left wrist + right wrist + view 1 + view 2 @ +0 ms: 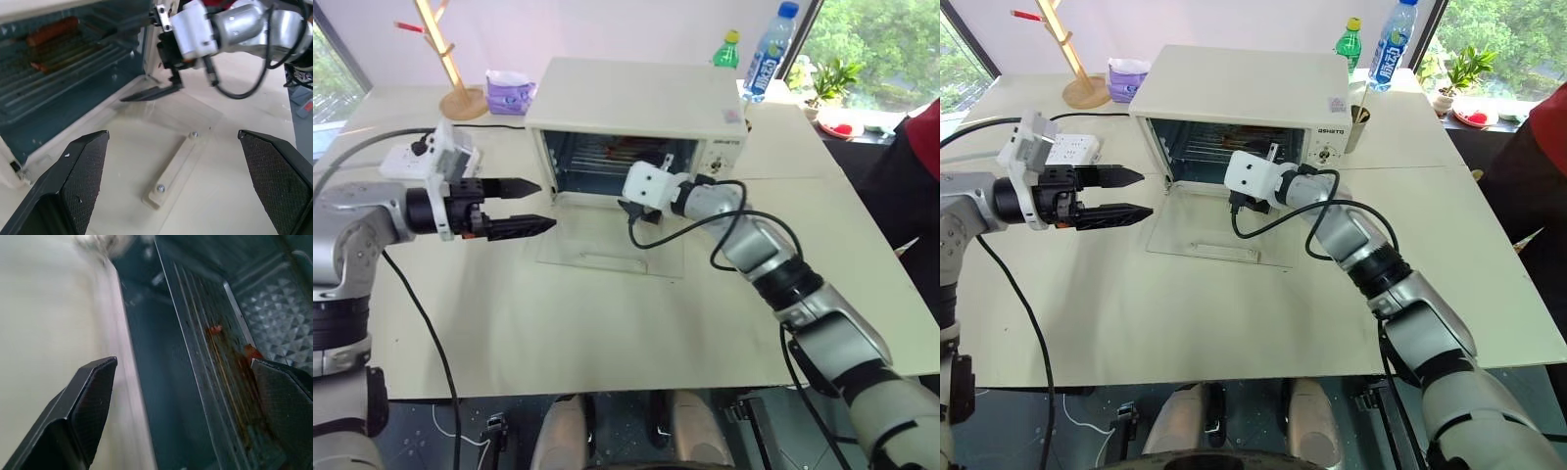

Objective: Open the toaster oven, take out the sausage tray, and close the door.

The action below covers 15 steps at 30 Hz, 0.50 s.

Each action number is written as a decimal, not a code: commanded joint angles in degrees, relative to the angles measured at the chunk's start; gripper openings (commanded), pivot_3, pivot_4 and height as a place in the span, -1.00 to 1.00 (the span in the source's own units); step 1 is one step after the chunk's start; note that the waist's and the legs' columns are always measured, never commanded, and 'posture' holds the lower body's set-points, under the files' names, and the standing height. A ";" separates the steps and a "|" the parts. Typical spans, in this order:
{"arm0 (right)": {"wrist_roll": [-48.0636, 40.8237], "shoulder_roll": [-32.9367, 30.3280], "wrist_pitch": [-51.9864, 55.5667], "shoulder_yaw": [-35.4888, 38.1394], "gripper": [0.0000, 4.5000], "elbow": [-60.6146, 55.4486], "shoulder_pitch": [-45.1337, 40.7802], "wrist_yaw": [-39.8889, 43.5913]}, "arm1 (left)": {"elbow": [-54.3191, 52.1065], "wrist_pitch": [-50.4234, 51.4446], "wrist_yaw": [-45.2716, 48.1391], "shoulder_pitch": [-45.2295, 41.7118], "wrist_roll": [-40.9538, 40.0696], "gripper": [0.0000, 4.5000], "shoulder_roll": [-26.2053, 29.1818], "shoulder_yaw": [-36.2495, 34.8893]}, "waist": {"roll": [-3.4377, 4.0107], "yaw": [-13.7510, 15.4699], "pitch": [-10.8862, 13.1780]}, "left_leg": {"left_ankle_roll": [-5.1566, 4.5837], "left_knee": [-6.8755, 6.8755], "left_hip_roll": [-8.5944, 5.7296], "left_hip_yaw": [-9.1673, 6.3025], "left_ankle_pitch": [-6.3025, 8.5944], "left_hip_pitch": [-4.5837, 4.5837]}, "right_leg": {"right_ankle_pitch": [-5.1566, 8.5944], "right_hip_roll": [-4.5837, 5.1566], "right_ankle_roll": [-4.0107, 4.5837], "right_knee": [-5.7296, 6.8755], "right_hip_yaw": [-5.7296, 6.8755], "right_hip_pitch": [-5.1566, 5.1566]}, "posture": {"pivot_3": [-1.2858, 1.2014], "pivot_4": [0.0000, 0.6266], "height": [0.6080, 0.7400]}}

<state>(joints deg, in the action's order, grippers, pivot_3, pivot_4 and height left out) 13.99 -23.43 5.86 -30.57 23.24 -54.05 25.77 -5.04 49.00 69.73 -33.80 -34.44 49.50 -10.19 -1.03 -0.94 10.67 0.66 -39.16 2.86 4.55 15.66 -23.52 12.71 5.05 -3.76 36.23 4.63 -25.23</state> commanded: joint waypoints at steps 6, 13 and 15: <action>9.86 7.59 -12.98 -0.43 1.00 24.48 -10.17 -9.46 | -0.49 -2.64 -1.09 -1.46 -0.57 0.99 0.36 0.46 | 0.00 -0.20 0.00 | 0.01 0.03 0.01 -0.01 -0.01 0.00 | 0.00 0.00 0.01 0.01 0.00 0.00 | 0.03 -0.52 0.73; 12.77 10.69 -17.22 0.49 0.75 34.93 -14.03 -13.22 | 1.67 -4.29 -1.21 -3.23 -0.07 1.00 -0.28 2.50 | 0.01 -0.20 0.00 | 0.11 0.03 0.01 0.00 -0.06 0.01 | 0.00 0.01 0.01 0.02 0.00 0.01 | 0.03 -0.52 0.73; 13.15 11.01 -17.93 0.75 0.37 36.25 -14.42 -13.62 | 1.80 -4.44 -1.21 -3.47 -0.23 1.00 -0.37 2.76 | 0.01 -0.26 0.01 | 0.11 0.03 0.01 -0.01 -0.06 0.01 | 0.00 0.01 0.01 0.02 0.00 0.01 | 0.03 -0.52 0.73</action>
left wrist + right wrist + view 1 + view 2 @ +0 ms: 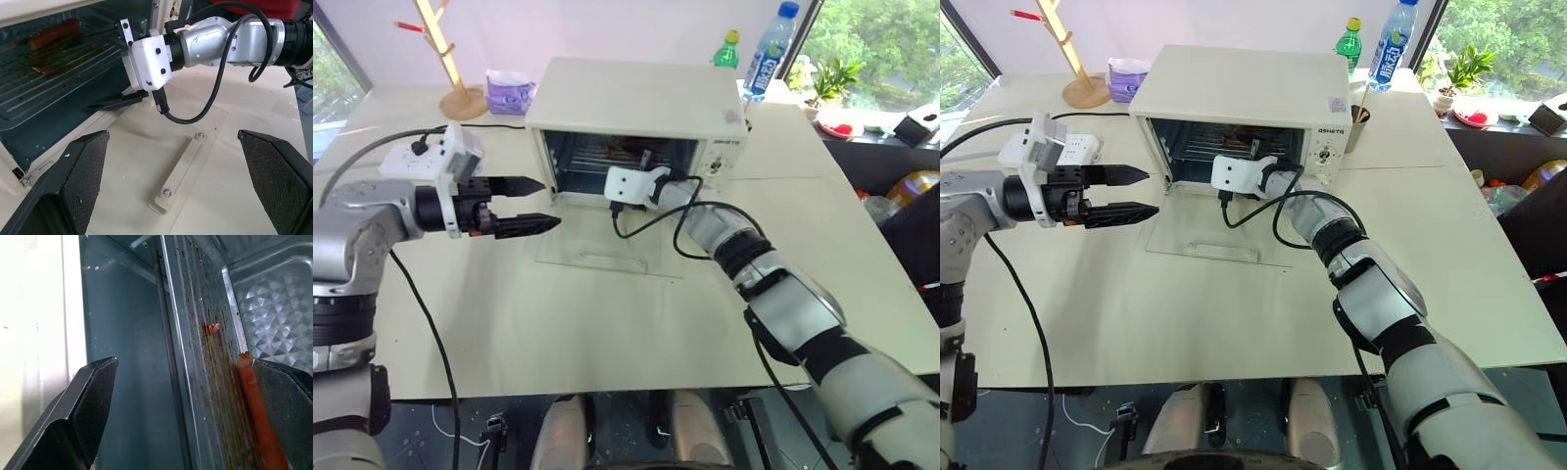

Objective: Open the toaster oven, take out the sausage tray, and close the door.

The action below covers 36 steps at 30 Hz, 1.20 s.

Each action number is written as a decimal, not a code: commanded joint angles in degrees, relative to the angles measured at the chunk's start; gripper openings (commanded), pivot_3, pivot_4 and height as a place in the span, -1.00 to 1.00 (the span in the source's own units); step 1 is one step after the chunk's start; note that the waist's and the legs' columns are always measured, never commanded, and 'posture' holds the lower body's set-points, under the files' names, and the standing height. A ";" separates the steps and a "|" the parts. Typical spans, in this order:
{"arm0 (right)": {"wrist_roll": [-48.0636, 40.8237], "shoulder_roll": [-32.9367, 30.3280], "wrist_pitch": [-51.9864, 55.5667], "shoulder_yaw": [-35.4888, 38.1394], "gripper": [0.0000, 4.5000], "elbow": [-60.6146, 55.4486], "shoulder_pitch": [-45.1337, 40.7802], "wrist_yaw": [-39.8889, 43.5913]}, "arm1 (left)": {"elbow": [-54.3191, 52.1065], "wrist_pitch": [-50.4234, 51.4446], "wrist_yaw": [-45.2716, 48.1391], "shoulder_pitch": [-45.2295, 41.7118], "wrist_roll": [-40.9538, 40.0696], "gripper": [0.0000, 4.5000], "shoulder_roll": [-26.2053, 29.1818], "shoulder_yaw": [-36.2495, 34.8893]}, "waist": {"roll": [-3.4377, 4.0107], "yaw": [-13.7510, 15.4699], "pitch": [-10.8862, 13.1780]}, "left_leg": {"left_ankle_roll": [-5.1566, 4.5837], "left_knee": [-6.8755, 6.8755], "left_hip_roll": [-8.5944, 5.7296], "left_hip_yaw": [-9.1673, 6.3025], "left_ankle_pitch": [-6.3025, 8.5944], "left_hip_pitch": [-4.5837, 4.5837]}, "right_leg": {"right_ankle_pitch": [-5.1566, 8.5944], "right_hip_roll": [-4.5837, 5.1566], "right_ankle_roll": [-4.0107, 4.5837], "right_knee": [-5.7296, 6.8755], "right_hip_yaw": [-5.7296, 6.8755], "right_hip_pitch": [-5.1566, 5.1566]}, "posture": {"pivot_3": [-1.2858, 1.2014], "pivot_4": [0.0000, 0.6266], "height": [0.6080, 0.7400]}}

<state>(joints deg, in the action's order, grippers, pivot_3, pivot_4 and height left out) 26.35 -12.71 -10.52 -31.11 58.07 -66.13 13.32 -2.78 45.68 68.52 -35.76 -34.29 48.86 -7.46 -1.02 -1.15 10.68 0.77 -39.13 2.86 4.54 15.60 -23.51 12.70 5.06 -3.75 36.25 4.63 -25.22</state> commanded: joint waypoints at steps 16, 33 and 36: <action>2.73 0.79 -2.89 2.98 -0.95 4.50 -2.80 -2.77 | 1.14 -1.85 0.21 -3.39 -0.32 1.00 -0.93 1.41 | -0.04 0.00 -0.03 | 0.04 0.00 0.00 -0.01 -0.02 0.02 | 0.00 0.00 0.00 0.05 -0.01 0.00 | 0.03 -0.52 0.73; 4.38 -2.39 1.79 3.46 -0.95 -22.51 9.63 4.74 | 27.22 -13.61 8.15 -18.80 9.77 1.00 -5.97 10.95 | -0.04 0.04 -0.02 | 0.02 0.04 -0.01 0.02 -0.01 0.00 | 0.00 -0.03 0.00 0.02 0.00 -0.01 | 0.03 -0.52 0.73; 5.02 -3.26 4.05 3.57 -0.95 -29.53 13.06 6.66 | 35.30 -17.28 9.92 -23.07 12.79 1.00 -7.41 12.00 | -0.04 -0.09 -0.02 | 0.01 0.04 -0.01 0.04 -0.01 0.00 | 0.00 -0.03 -0.01 0.02 0.00 -0.03 | 0.03 -0.52 0.73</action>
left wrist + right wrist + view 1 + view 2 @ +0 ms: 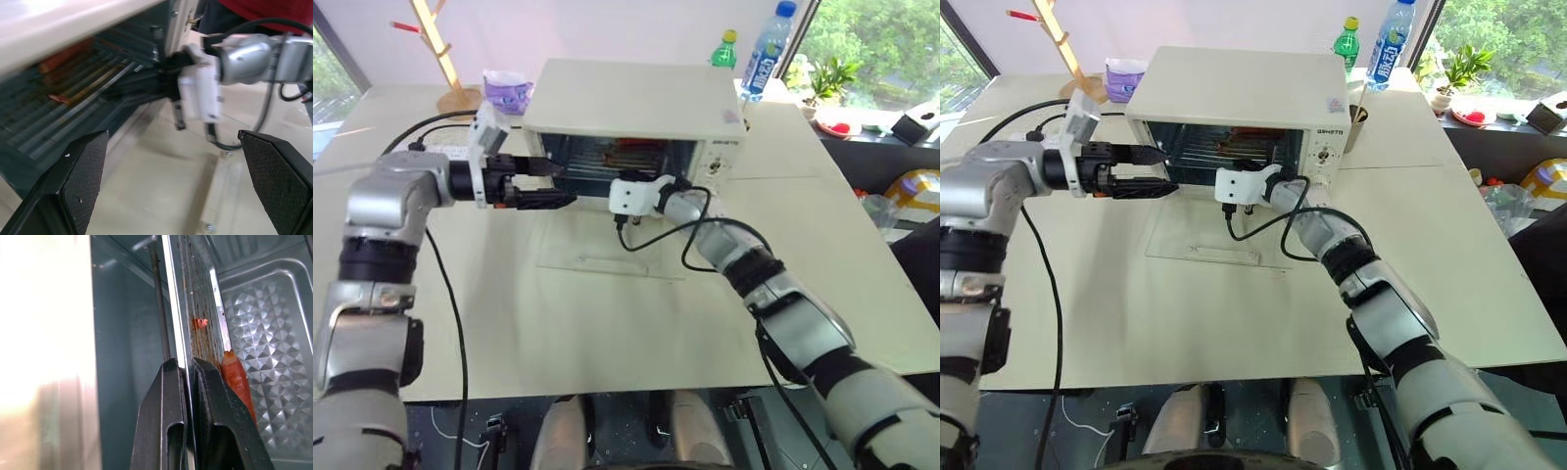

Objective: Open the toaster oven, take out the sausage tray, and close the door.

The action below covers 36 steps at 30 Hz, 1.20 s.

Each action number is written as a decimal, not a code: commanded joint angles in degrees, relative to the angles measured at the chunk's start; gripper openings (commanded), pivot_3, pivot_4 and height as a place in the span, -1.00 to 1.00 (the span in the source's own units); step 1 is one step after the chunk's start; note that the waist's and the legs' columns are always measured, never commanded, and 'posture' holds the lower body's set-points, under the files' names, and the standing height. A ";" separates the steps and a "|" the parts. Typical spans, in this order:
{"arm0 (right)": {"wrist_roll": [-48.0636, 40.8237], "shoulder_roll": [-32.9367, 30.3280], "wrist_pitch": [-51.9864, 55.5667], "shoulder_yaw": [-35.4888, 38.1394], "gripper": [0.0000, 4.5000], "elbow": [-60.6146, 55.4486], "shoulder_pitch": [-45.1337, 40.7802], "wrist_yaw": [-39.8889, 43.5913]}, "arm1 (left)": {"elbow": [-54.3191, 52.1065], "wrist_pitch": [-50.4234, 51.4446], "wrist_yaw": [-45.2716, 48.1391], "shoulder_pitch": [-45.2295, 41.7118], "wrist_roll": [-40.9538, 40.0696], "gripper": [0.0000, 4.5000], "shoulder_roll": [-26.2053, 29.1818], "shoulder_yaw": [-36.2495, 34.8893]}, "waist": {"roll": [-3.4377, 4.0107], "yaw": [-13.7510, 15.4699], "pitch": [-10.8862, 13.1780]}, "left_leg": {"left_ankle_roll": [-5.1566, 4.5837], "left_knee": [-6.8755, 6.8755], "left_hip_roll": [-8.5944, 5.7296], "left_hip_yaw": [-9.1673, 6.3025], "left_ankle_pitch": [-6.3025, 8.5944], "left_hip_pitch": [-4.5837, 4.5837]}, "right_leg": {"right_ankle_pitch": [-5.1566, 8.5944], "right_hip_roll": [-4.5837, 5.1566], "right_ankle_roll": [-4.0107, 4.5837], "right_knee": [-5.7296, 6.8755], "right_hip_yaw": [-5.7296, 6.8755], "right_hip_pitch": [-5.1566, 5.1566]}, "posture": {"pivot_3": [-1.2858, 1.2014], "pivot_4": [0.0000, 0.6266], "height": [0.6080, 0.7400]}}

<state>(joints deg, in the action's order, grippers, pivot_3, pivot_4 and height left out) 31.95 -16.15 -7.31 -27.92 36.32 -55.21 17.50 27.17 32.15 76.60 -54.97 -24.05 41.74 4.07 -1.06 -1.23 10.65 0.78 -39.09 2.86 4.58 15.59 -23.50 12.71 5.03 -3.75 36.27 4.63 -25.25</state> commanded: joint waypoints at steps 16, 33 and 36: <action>-0.09 -5.71 5.51 2.73 -0.95 -35.26 18.09 12.31 | 19.83 -11.34 6.74 -10.47 8.68 1.00 -3.57 0.47 | -0.03 0.32 -0.02 | -0.21 -0.05 0.00 -0.04 0.12 0.03 | 0.00 0.00 0.00 0.05 0.01 0.02 | 0.03 -0.52 0.73; -2.44 -15.37 -6.63 6.60 -0.95 -46.64 28.46 13.80 | 6.01 3.11 9.91 -3.56 4.49 1.00 1.57 -3.10 | -0.05 0.43 0.00 | -0.22 -0.05 0.00 -0.05 0.12 0.00 | 0.00 0.00 -0.01 0.00 0.01 0.02 | 0.03 -0.52 0.73; -1.77 -17.55 -10.24 7.19 -0.95 -47.38 29.54 13.04 | -2.46 9.70 10.40 2.69 1.26 1.00 5.03 -4.69 | -0.05 0.10 0.01 | -0.22 -0.04 0.01 -0.06 0.12 0.01 | 0.01 0.00 -0.01 0.00 0.00 0.01 | 0.03 -0.52 0.73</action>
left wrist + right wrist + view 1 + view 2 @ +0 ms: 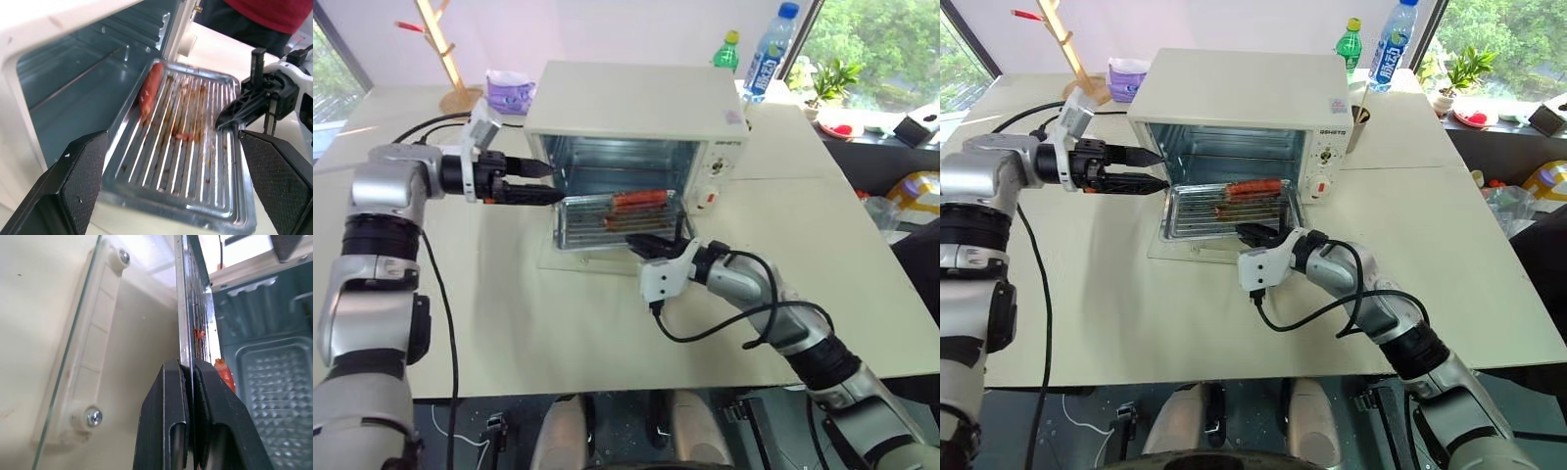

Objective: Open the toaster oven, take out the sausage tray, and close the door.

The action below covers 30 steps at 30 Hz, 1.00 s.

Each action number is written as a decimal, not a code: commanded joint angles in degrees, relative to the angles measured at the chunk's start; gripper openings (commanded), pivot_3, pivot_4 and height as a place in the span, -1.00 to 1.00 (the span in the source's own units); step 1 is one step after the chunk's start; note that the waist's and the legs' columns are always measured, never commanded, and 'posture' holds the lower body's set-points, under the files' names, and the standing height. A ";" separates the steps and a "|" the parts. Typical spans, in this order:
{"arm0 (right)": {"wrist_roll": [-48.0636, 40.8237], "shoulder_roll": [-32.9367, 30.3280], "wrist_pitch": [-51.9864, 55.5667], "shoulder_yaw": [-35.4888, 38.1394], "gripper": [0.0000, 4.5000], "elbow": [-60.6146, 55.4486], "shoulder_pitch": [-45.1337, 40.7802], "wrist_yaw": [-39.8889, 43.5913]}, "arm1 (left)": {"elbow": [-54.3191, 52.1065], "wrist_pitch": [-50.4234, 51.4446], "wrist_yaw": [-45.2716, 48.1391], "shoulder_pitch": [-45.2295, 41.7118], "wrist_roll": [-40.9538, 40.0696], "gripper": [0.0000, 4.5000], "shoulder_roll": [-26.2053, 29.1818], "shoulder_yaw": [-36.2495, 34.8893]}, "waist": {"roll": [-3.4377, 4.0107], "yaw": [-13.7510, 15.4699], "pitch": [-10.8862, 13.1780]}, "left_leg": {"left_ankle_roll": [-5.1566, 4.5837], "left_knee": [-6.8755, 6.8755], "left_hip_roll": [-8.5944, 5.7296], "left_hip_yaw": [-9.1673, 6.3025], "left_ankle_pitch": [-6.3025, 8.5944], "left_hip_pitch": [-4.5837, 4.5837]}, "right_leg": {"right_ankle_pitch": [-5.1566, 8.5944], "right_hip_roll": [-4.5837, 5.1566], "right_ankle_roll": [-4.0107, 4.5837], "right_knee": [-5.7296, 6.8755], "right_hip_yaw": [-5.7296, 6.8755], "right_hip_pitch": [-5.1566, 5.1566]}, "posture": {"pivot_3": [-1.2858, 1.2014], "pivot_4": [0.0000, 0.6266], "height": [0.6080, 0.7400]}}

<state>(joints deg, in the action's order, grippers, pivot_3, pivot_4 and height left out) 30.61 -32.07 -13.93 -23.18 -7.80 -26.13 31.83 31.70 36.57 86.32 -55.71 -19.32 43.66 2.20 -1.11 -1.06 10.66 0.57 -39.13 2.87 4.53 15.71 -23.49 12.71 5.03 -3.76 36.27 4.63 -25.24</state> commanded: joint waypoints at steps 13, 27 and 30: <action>-0.47 -4.08 -13.86 4.83 -0.95 -0.64 1.15 -5.03 | -33.28 40.66 -20.20 26.69 -24.46 1.00 0.99 -21.80 | -0.04 0.33 0.01 | 0.04 -0.04 -0.01 -0.10 -0.02 0.04 | 0.01 0.04 0.00 0.02 0.00 0.09 | 0.03 -0.52 0.73; -3.91 -4.39 -18.06 5.05 -0.95 0.11 -0.05 -2.08 | -35.51 55.93 -44.16 25.01 -36.97 1.00 -18.38 -32.64 | -0.13 0.36 -0.02 | 0.32 -0.05 -0.03 -0.15 -0.18 0.16 | 0.00 0.06 0.00 0.02 0.01 0.24 | 0.03 -0.52 0.73; -4.27 -4.50 -18.76 5.09 -0.95 -0.20 0.25 -1.55 | -34.08 55.93 -48.41 24.33 -40.53 1.00 -20.51 -32.68 | -0.13 0.24 -0.02 | 0.34 -0.04 -0.02 -0.15 -0.19 0.19 | 0.00 0.06 0.00 0.03 0.00 0.25 | 0.03 -0.52 0.73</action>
<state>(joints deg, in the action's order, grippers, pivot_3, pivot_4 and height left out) 27.88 -36.27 -31.63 -19.42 -6.16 -25.29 30.36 -2.39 92.03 39.76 -30.27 -56.95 23.53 -29.06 -1.24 -0.81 10.64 0.91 -39.17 2.84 4.39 15.51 -23.30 12.71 5.09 -3.76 36.30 4.63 -24.99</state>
